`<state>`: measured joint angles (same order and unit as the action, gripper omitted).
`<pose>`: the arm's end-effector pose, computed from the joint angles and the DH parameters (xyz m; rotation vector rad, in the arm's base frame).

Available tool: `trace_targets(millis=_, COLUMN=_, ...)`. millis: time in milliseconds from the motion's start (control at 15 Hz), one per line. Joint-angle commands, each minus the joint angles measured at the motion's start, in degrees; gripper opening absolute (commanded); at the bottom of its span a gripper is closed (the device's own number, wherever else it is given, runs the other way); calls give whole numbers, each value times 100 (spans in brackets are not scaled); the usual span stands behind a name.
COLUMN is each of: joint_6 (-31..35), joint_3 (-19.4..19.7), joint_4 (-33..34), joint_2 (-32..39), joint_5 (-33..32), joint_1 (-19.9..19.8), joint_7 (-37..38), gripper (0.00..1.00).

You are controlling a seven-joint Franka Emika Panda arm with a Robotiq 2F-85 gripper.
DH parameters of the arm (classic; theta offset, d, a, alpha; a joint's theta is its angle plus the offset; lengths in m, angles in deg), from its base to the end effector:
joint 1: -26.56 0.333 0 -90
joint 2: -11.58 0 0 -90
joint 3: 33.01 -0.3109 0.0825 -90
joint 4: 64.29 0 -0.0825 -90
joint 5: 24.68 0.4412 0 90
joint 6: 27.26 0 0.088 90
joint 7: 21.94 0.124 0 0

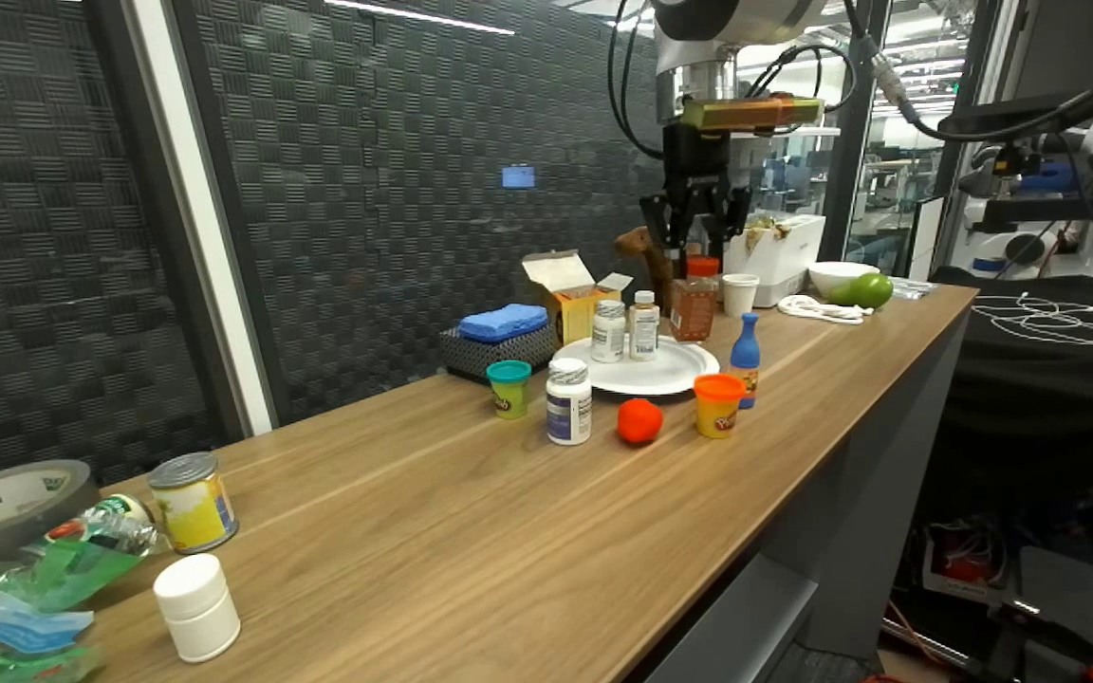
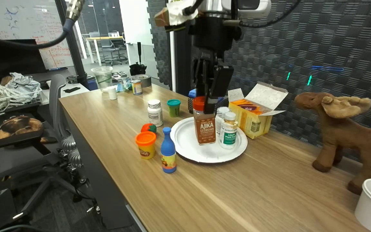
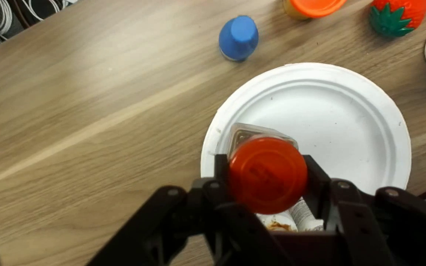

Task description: Place the bottles and orange toy on the white plate

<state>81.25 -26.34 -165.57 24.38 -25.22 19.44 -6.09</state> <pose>0.6428 -0.1554 0.3822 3.0006 -0.7858 -0.1476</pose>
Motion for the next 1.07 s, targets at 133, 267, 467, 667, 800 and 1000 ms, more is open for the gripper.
trace_targets(millis=133, joint_6=-147, joint_3=-6, joint_4=609, joint_2=571, joint_5=109, joint_1=14, joint_7=-222, gripper=25)
trace_targets(millis=267, joint_6=-127, joint_3=-9, joint_4=701, joint_2=718, joint_5=101, joint_1=16, joint_7=-260, gripper=25)
trace_targets(millis=467, joint_6=-151, joint_3=-21, joint_4=828, joint_2=874, joint_5=103, joint_1=20, joint_7=-320, gripper=25)
trace_targets(millis=667, joint_6=-188, joint_3=-48, joint_4=894, joint_2=923, joint_5=153, joint_1=3, joint_7=-449, gripper=25)
trace_targets(millis=800, joint_6=-188, joint_3=-77, joint_4=893, joint_2=919, joint_5=194, joint_1=-3, joint_7=-549, gripper=25)
trace_targets(millis=1000, joint_6=-233, joint_3=-104, joint_4=957, joint_2=954, joint_5=170, joint_1=27, joint_7=-607, gripper=25)
